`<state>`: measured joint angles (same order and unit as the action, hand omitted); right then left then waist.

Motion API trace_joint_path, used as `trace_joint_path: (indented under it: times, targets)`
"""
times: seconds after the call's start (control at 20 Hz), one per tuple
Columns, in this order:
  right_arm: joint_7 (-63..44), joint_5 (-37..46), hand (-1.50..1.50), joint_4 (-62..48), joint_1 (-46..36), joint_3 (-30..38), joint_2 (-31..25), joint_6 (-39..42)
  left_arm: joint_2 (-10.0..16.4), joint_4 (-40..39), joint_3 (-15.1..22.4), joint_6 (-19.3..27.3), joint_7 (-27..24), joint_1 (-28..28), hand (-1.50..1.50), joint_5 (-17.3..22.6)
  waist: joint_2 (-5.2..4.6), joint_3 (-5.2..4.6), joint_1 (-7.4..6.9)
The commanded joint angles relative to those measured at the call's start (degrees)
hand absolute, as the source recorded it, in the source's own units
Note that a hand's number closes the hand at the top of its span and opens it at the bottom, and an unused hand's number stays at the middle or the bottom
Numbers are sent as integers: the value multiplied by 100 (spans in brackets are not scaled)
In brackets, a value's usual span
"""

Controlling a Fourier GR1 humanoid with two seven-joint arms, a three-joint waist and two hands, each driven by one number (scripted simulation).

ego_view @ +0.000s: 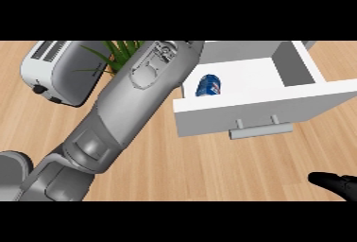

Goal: Pick up the can, place it into the drawer and close the drawer

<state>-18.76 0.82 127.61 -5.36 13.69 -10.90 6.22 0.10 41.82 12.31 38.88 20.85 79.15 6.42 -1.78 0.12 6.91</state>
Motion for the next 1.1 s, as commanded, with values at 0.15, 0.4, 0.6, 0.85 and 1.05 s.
trace_joint_path:
  times: [0.15,0.4,0.6,0.85,1.05]
  targets:
    - [304,936,-150,-278,-489,-342,-530,184,-10,-684,-108,4,-627,427,-150,872,-22,-3,-81]
    - [775,2022,-150,-732,-527,-910,-715,174,-10,-1011,-362,-32,-913,786,-150,1212,-14,0,-220]
    - [1012,2765,-150,-1333,-909,-1272,-845,18,-10,-1379,-201,104,-1151,920,-150,1340,-5,4,-273]
    - [1296,3719,-150,-2421,-1338,-1770,-731,-412,-10,-1662,-308,-143,-1495,971,-150,1302,43,-2,-508]
    - [1753,4377,-150,-3442,-1451,-2056,-571,-954,-10,-1767,-231,-96,-1325,1249,-150,1383,65,3,-527]
